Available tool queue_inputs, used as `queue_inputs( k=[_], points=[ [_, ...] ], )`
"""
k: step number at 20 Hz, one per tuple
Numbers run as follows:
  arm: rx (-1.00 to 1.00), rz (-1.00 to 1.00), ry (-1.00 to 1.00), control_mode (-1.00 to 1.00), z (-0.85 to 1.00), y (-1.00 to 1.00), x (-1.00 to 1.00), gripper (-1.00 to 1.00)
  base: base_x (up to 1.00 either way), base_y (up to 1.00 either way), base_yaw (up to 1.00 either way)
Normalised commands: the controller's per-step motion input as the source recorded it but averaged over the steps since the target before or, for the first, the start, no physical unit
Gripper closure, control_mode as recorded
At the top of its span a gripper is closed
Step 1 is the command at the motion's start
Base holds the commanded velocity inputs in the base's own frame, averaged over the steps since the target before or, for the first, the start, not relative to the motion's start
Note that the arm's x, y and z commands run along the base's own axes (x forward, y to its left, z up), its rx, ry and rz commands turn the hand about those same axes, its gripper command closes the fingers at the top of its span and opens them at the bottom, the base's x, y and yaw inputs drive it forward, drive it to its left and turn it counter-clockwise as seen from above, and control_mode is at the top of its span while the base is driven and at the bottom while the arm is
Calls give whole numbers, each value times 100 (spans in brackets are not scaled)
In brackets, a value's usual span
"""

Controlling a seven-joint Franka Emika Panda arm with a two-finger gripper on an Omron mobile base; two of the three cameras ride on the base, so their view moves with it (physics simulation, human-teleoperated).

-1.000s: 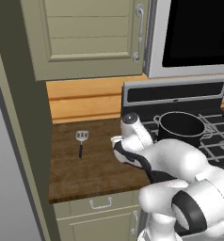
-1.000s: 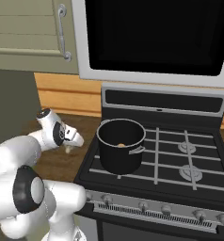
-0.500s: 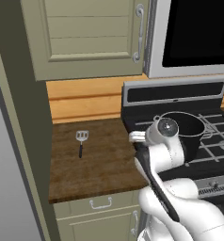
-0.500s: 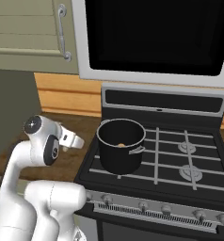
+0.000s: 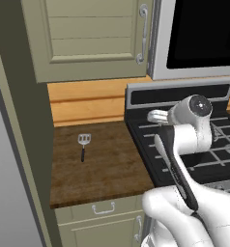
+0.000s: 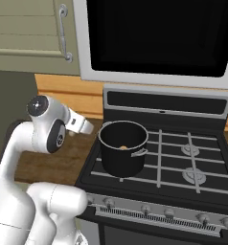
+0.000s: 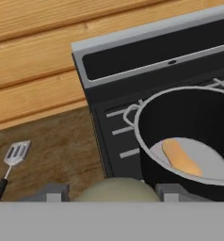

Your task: Put the mushroom and squash in the pot. Retrieve the spatula and lightly stir the vegetables in the pot.

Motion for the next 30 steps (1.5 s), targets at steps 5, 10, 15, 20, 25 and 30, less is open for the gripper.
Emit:
queue_inputs(
  k=[5, 10, 15, 20, 25, 30],
  points=[
    [-2, -3, -3, -100, 16, -56, 26, 100, 0, 0, 0],
    [-3, -3, 0, -100, -20, -51, 34, 100, 0, 0, 0],
    [-3, -1, 0, -100, -48, -46, 24, 100, 0, 0, 0],
    [-2, -1, 0, -100, -55, -48, 22, 100, 0, 0, 0],
    [0, 0, 0, -100, -36, -40, 41, 100, 0, 0, 0],
    [0, 0, 5, -100, -26, -18, 58, 100, 0, 0, 0]
  ],
)
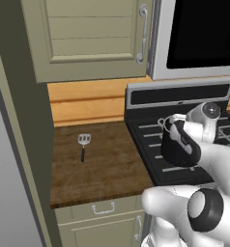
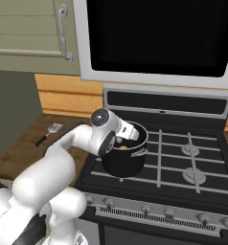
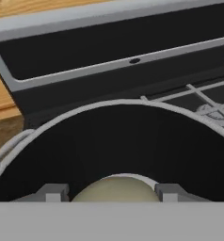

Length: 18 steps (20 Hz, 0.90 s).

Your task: Put the mushroom and squash in the pot. Retrieve the spatula and lightly stir the vegetables in the pot.

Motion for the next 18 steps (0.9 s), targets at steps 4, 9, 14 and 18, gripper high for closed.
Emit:
queue_inputs(
  k=[4, 9, 14, 18],
  points=[
    [0, 0, 10, -100, -23, -6, 51, 100, 0, 0, 0],
    [0, 0, 12, -100, -27, -11, 44, 100, 0, 0, 0],
    [0, 0, 7, -100, -39, -18, 28, 100, 0, 0, 0],
    [0, 0, 3, -100, -45, -8, 4, 100, 0, 0, 0]
  ],
)
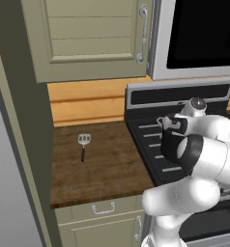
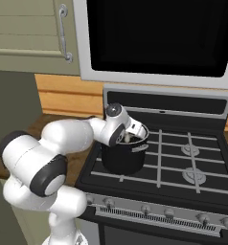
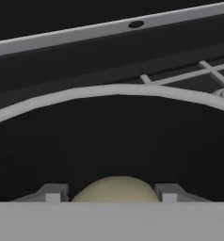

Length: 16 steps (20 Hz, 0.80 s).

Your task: Put the mushroom and squash in the pot. Retrieve the spatula and lightly stir the vegetables in the pot.

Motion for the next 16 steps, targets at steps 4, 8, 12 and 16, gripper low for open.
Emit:
queue_inputs(
  k=[4, 8, 12, 16],
  points=[
    [0, 0, 0, -100, -6, 0, -16, -100, 0, 0, 0],
    [0, 0, 0, -100, 3, 0, -42, -100, 0, 0, 0],
    [0, 0, 0, -100, 8, 0, -12, -100, 0, 0, 0],
    [0, 0, 0, -100, 15, 0, 0, -100, 0, 0, 0]
  ],
)
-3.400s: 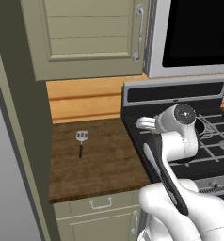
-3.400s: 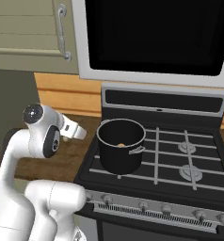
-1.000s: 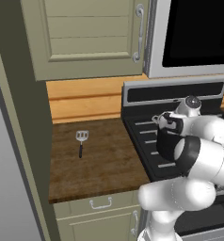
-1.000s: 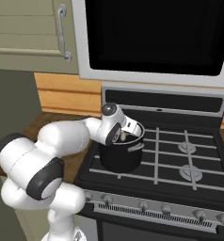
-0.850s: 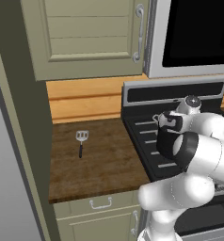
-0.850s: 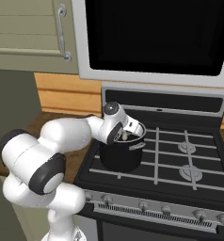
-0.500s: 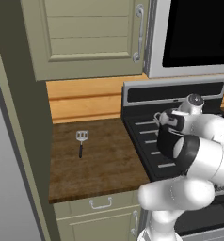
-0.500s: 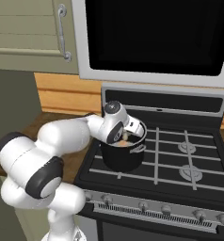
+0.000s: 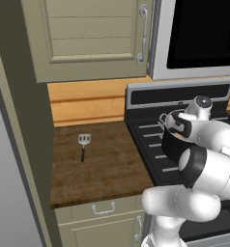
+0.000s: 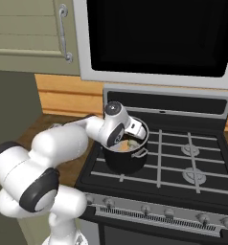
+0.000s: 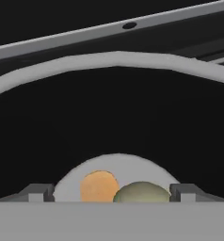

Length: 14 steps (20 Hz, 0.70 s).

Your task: Put the mushroom and squash in the pot. Retrieve the spatula and lightly stir the vegetables in the pot.

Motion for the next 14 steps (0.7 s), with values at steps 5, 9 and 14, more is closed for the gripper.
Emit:
queue_inputs(
  k=[5, 9, 14],
  points=[
    [0, 0, 0, -100, 27, 0, 0, -100, 0, 0, 0],
    [0, 0, 8, -100, 6, 0, 1, -100, 0, 0, 0],
    [2, 0, 34, -100, -27, 0, 25, -100, 0, 0, 0]
  ],
)
